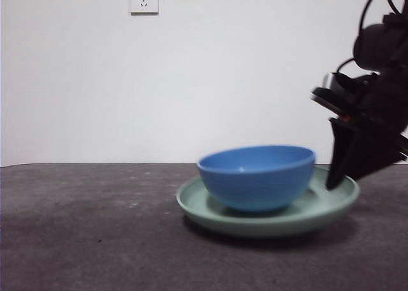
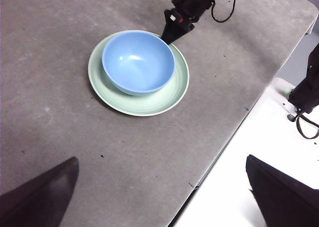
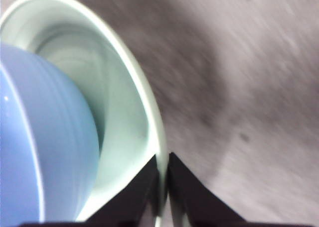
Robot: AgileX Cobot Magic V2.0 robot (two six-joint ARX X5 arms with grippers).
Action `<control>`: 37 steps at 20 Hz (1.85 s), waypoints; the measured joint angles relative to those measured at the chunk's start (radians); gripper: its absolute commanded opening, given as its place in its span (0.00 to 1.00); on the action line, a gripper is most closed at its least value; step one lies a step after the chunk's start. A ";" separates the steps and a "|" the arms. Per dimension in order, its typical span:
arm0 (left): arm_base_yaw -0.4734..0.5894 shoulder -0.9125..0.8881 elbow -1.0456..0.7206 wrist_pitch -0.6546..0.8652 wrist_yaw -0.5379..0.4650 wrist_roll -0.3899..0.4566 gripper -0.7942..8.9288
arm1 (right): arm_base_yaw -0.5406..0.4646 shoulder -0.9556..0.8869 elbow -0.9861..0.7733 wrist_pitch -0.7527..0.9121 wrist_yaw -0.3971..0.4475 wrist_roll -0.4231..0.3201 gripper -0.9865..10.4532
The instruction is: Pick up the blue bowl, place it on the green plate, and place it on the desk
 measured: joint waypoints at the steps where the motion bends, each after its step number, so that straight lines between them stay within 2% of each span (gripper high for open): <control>1: 0.000 0.000 0.000 0.000 0.000 0.000 0.66 | 0.013 0.000 0.014 0.000 -0.002 0.011 0.10; 10: 0.000 0.000 0.000 0.000 0.000 0.000 0.66 | 0.172 0.056 0.040 0.151 0.003 0.176 0.10; 17: 0.000 -0.001 0.000 0.000 0.000 0.000 0.66 | 0.233 0.155 0.040 0.209 0.023 0.238 0.10; 22: 0.000 -0.006 0.000 0.000 0.000 0.000 0.66 | 0.239 0.155 0.040 0.235 0.023 0.241 0.12; 26: 0.000 -0.006 0.000 0.000 0.000 0.000 0.66 | 0.239 0.155 0.040 0.239 0.029 0.241 0.38; 29: 0.000 -0.006 0.000 0.000 0.000 0.000 0.66 | 0.238 0.152 0.045 0.235 0.035 0.233 0.40; 31: 0.000 -0.006 0.000 0.000 0.000 -0.004 0.66 | 0.232 0.122 0.045 0.218 0.074 0.215 0.40; 34: 0.000 -0.006 0.000 -0.001 0.000 -0.024 0.66 | 0.211 0.015 0.048 0.170 0.127 0.174 0.41; 37: 0.000 -0.006 0.000 -0.001 0.000 -0.027 0.66 | 0.181 -0.121 0.052 0.082 0.164 0.125 0.48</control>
